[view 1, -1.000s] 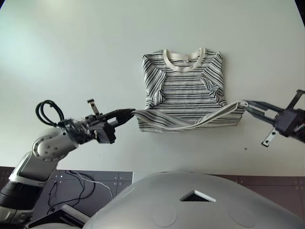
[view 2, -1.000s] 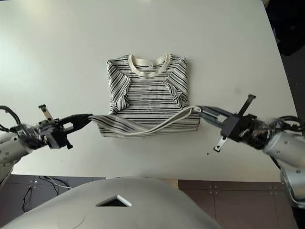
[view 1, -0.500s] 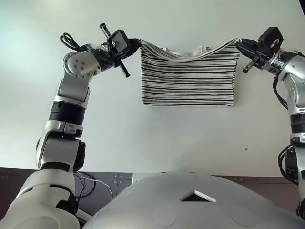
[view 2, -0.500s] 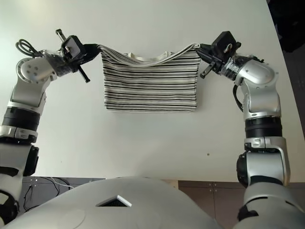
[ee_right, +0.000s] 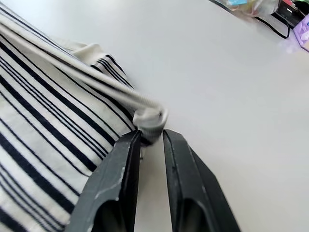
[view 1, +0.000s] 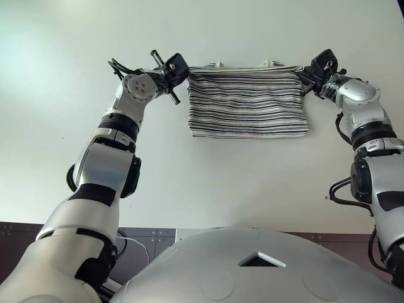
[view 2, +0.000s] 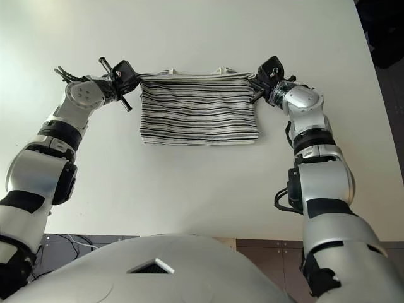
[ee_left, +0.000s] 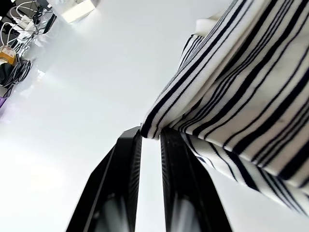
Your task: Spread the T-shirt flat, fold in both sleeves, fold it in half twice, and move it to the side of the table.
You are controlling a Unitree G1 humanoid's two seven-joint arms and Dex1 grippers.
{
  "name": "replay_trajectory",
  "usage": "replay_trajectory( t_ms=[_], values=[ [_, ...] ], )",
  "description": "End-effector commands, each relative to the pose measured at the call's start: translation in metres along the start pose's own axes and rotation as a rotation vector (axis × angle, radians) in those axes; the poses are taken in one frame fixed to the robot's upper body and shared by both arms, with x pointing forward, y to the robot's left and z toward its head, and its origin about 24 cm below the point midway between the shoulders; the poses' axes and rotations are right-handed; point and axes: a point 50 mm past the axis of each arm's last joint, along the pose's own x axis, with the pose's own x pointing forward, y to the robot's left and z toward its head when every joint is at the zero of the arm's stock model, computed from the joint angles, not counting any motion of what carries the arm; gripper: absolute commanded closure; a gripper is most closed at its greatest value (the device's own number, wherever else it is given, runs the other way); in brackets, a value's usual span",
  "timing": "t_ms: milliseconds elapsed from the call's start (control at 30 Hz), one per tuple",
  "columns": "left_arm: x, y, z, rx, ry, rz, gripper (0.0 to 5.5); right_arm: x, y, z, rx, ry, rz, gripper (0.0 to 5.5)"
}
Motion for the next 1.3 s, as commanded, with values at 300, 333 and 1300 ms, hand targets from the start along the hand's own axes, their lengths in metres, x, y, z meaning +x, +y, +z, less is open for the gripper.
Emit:
replay_trajectory(
  t_ms=[300, 333, 1300],
  values=[
    [0.001, 0.02, 0.047, -0.02, -0.282, 0.24, 4.87, 0.005, 0.015, 0.039, -0.115, -0.295, 0.011, 4.6],
    [0.002, 0.005, 0.051, 0.031, -0.326, 0.161, 4.87, 0.006, 0.02, 0.036, -0.149, -0.282, 0.055, 4.6],
    [-0.039, -0.043, -0.017, 0.622, -0.061, -0.427, 4.87, -0.098, 0.1, 0.041, -0.536, -0.064, 0.995, 4.6]
  ],
)
